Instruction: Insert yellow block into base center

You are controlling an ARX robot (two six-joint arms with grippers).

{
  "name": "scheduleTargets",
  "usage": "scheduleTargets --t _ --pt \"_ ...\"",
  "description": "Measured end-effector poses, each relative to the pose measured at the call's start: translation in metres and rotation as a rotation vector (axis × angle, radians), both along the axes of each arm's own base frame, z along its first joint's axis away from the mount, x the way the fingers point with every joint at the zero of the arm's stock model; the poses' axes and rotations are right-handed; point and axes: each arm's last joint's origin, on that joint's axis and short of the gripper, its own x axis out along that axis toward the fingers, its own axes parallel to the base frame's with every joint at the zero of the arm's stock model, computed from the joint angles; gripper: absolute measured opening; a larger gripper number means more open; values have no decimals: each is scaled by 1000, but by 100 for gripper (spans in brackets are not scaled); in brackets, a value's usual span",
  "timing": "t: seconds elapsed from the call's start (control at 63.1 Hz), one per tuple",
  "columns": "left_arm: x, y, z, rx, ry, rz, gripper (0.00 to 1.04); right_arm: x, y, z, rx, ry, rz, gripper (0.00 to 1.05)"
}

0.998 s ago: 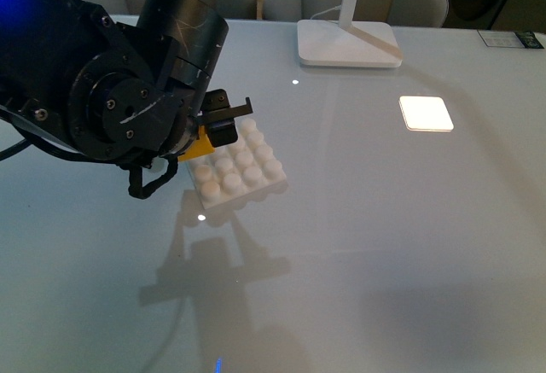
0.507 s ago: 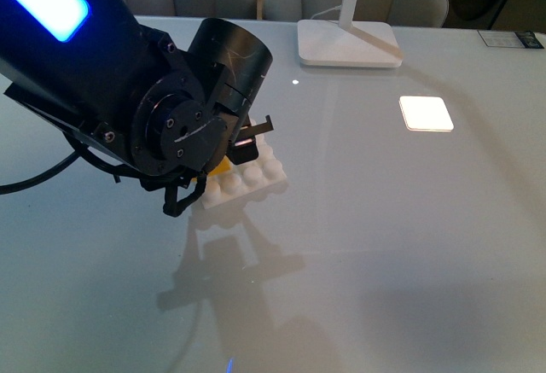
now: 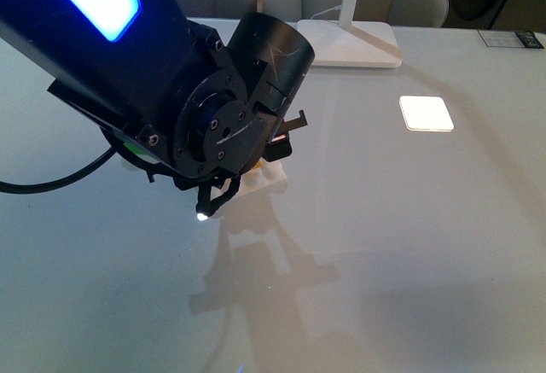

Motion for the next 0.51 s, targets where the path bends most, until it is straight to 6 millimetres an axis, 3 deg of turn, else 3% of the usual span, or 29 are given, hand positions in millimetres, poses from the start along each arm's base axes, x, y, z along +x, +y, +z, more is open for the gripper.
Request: scheduleTargets --t 0.143,0.507 --pt "6 -5 4 -9 -16 -2 62 0 0 0 0 0 0 96" --pt "8 -5 -11 20 3 4 62 0 0 0 0 0 0 96"
